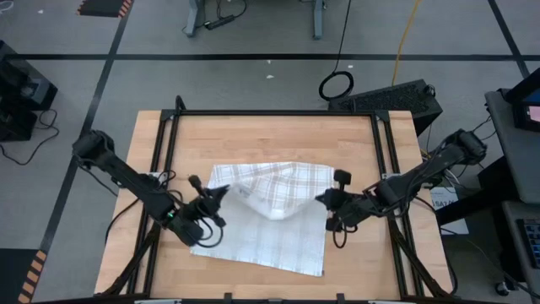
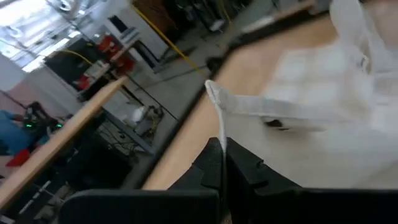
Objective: Roll towel
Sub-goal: Roll the white kitchen towel
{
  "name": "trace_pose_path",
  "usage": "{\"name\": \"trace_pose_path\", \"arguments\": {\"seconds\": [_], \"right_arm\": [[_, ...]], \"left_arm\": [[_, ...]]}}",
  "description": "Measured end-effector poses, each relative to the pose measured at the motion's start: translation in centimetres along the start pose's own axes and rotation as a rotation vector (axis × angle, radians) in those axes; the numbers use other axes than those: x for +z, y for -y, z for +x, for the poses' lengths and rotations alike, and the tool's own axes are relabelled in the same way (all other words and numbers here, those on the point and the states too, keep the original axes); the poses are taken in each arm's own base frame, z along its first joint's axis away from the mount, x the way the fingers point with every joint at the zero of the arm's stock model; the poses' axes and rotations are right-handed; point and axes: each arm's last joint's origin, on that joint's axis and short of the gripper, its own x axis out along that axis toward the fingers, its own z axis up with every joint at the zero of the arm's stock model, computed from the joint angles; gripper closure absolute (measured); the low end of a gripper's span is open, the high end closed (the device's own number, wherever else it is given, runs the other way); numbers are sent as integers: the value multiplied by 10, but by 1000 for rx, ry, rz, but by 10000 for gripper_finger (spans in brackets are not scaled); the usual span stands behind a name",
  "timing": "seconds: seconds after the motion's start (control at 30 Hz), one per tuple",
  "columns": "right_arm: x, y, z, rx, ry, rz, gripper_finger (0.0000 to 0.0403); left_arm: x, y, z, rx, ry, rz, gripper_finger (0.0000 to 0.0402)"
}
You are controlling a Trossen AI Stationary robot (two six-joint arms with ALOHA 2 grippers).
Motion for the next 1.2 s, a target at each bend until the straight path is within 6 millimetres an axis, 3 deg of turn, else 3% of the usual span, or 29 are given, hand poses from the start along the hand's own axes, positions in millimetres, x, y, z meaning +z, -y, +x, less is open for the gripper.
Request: {"name": "trace_pose_path", "arguments": {"seconds": [0.23,0.4,0.5,0.63,0.77,1.03,1.2], "right_arm": [[12,15,-15,-218,177,40,403],[14,28,-20,-447,221,-19,403],[13,35,-21,-517,222,-3,403],[9,34,-19,-430,191,78,403],[4,23,-16,-244,117,137,403],[-8,-7,-8,-89,36,165,403],[-15,-24,0,-60,17,161,403]], "left_arm": [[19,-55,-10,93,45,-32,395],[11,-86,0,163,12,-87,396],[7,-95,4,76,17,-165,396],[-1,-86,4,-212,28,-272,396],[-26,-64,1,-425,-35,-274,396],[-82,-34,-8,-525,-168,-320,395],[-92,-26,-10,-561,-171,-362,393]]}}
